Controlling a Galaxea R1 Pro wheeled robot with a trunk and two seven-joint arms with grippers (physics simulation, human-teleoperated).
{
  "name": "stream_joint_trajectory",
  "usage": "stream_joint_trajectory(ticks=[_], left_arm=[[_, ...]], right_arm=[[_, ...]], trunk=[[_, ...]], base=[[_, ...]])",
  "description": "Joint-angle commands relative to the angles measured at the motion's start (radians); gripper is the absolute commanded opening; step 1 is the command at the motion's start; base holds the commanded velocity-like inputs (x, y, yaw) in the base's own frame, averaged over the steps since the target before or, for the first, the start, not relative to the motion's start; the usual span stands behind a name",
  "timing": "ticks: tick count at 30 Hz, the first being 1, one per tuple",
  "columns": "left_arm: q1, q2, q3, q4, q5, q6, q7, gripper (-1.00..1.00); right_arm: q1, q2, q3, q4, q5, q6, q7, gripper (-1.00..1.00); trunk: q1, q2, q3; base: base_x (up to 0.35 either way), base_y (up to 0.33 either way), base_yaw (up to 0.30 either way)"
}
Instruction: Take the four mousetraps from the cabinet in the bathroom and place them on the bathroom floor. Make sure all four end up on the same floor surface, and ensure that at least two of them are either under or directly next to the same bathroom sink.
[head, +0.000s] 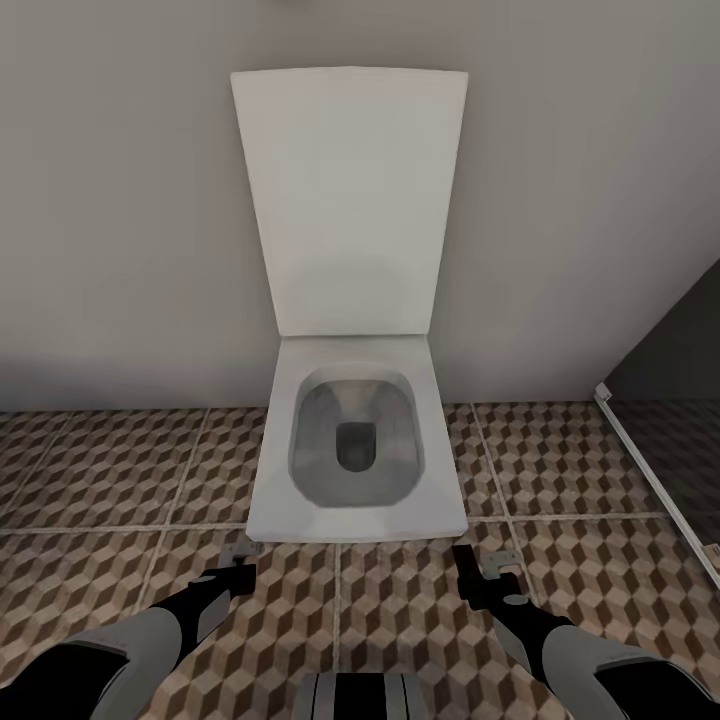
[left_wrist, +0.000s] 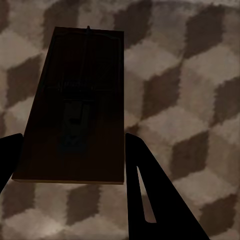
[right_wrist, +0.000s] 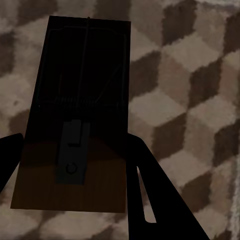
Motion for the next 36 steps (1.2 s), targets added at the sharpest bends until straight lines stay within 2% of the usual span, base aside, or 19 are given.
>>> stream_joint_trajectory(ticks=[1, 16, 25, 36], left_arm=[[0.0, 0.0, -0.009, 0.0, 0.007, -0.002, 0.002, -1.0], [0.0, 0.001, -0.009, 0.0, 0.006, -0.003, 0.002, -1.0], [0.0, 0.003, -0.009, 0.0, 0.006, -0.012, 0.002, -1.0], [0.0, 0.004, -0.009, 0.001, 0.008, -0.028, 0.003, -1.0]], right_arm=[[-0.001, 0.0, 0.007, 0.002, -0.001, -0.004, -0.005, -1.0], [-0.001, -0.001, 0.006, 0.002, -0.002, -0.004, -0.005, -1.0], [-0.001, -0.001, 0.006, 0.002, -0.002, -0.005, -0.005, -1.0], [-0.001, -0.001, 0.006, 0.002, -0.002, -0.005, -0.005, -1.0]], trunk=[[0.0, 0.0, -0.001], [0.0, 0.0, -0.001], [0.0, 0.0, -0.001], [0.0, 0.0, -0.001]], base=[[0.0, 0.0, 0.0], [0.007, 0.0, 0.0], [0.229, 0.0, 0.0], [0.037, 0.0, 0.0]])
